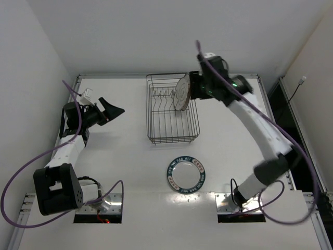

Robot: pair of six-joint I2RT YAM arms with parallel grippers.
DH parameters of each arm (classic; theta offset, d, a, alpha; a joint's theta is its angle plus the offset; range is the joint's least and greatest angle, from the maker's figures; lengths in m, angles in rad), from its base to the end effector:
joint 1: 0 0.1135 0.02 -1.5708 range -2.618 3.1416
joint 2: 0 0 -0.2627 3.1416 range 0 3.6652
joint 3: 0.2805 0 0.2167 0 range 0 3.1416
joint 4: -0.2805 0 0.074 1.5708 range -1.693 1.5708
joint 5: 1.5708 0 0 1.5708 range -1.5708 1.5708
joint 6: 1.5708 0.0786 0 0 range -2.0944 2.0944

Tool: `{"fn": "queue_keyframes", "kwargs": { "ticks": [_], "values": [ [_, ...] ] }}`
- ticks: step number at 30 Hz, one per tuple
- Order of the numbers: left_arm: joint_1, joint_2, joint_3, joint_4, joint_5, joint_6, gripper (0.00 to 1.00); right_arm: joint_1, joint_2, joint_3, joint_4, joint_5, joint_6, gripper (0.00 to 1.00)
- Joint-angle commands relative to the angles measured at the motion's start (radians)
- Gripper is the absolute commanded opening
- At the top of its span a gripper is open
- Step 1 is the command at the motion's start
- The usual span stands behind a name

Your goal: Load the plates into the dish rack

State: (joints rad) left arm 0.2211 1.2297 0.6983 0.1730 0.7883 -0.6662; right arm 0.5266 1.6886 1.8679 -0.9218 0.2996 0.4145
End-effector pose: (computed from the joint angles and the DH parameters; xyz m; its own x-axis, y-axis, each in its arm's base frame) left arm 0.2690 0.0033 0.2619 -0.5739 -0.5756 -0.5825 0.1763 0.6078 -0.7743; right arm 0.3185 0.1583 0.3697 -0.6527 0.0656 -0.7548 -0.0320 0.9930 0.1141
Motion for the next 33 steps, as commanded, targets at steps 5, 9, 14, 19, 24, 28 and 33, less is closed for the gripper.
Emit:
{"fn": "queue_keyframes", "kwargs": {
  "ticks": [5, 9, 14, 19, 24, 28, 33],
  "values": [
    [-0.006, 0.001, 0.036, 0.011, 0.011, 0.01, 0.95, -0.169, -0.519, -0.7, 0.012, -0.489, 0.07, 0.54],
    [-0.006, 0.001, 0.036, 0.011, 0.002, 0.01, 0.95, -0.296, -0.661, -1.112, 0.067, -0.657, 0.055, 0.52],
    [-0.006, 0.01, 0.036, 0.011, 0.002, 0.01, 0.95, -0.398, -0.568, -1.323, 0.251, -0.838, 0.009, 0.44],
    [-0.006, 0.019, 0.036, 0.011, 0.002, 0.01, 0.95, -0.407, -0.345, -1.323, 0.304, -0.889, -0.077, 0.41],
    [-0.006, 0.039, 0.036, 0.011, 0.012, 0.01, 0.95, -0.407, -0.193, -1.323, 0.374, -0.916, -0.108, 0.31],
    [-0.006, 0.048, 0.027, 0.032, 0.023, 0.0, 0.95, -0.396, -0.095, -1.323, 0.438, -0.964, -0.108, 0.24],
    [-0.006, 0.073, 0.018, 0.068, 0.054, -0.029, 0.95, -0.405, 0.011, -1.314, 0.492, -0.991, -0.108, 0.32]
  ]
}}
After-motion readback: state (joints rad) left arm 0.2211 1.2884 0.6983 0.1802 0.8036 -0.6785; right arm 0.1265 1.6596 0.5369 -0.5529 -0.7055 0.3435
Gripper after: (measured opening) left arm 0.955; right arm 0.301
